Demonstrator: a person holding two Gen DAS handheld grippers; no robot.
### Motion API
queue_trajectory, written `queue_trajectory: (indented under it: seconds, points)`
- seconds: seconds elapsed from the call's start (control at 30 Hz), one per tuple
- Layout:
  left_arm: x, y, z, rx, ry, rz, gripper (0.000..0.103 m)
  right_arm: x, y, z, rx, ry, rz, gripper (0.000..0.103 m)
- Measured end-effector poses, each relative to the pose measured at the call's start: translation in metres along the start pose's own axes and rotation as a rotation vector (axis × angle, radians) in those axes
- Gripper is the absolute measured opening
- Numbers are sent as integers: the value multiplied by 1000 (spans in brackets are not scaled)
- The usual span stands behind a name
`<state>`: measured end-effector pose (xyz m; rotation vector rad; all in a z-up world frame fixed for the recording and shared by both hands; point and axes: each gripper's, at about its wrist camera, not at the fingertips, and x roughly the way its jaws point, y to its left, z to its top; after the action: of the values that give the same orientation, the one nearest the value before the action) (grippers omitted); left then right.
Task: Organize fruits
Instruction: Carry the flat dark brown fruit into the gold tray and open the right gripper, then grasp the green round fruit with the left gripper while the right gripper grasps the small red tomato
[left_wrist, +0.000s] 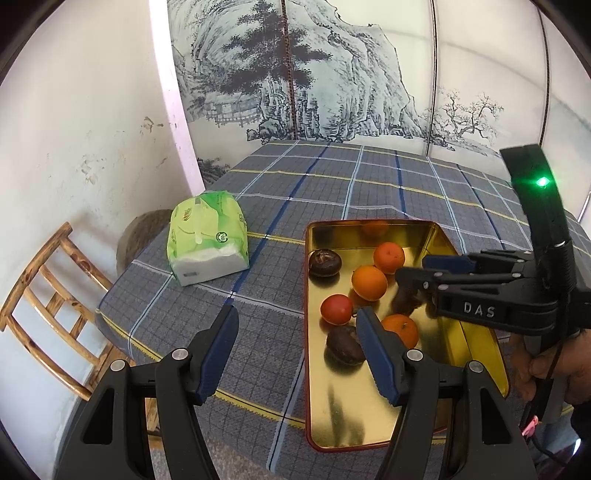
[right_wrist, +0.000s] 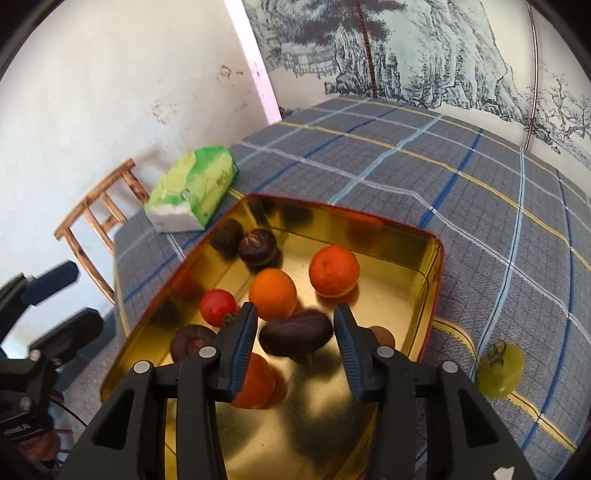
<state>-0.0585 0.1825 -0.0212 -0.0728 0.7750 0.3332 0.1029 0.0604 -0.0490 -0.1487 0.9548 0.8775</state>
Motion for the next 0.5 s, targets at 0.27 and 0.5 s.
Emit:
queue_trajectory:
  seconds: [0.27, 0.5]
  points:
    - [-3, -5, -2, 18, -5, 10, 67, -39, 0, -6, 8, -114, 12, 41]
    - [-11, -17, 1, 50, -18, 18, 67, -94, -30, -53, 10, -188, -128, 42]
